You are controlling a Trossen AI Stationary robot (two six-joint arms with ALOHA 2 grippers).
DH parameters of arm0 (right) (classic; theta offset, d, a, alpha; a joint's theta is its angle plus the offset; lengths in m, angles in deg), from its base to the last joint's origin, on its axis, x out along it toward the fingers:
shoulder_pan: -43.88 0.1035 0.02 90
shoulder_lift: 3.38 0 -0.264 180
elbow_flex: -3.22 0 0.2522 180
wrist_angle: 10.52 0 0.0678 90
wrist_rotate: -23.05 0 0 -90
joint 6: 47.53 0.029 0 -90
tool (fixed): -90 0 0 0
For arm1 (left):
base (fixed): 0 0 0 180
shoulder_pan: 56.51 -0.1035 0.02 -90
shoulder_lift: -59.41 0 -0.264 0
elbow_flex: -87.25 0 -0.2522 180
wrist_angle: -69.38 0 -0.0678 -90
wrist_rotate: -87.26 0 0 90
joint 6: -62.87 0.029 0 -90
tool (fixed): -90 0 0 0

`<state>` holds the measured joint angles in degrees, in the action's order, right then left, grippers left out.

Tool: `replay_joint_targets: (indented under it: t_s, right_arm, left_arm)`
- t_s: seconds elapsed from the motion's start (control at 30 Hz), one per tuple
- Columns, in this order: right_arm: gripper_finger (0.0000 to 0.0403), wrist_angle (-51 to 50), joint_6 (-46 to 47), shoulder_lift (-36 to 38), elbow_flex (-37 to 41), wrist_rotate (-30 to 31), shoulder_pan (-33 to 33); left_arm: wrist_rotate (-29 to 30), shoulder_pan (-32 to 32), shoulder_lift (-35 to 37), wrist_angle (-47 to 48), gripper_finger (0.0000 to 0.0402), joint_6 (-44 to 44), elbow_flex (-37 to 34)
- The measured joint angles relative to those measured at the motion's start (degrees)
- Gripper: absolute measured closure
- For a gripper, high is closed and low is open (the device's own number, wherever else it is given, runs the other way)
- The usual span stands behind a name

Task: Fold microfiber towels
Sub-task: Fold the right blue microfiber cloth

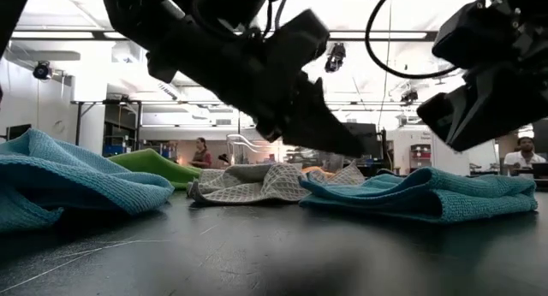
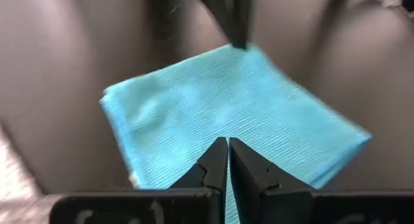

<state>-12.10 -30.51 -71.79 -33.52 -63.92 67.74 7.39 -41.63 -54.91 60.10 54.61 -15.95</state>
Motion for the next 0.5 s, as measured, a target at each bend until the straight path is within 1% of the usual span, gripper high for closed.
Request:
replay_joint_targets:
  t_s: [0.07,0.23,0.33,0.5]
  right_arm:
    - [0.0394,-4.0,1.3,2.9,0.0,0.0,0.1]
    - [0.0394,-8.6,4.5,6.9,0.0,0.1,0.6]
    - [0.0394,-9.3,6.4,6.8,0.0,0.1,1.6]
    - [0.0394,-8.9,9.6,3.5,0.0,1.7,4.0]
  left_arm:
    - [-1.1,0.3,-0.4,-0.2,0.0400,0.9,1.1]
    - [-7.2,0.5,-3.6,-0.8,0.0401,2.9,5.1]
    - [-11.4,0.5,-6.8,-0.6,0.0401,2.5,7.8]
    - [-14.3,0.5,-10.7,-0.6,0.0401,-0.5,11.2]
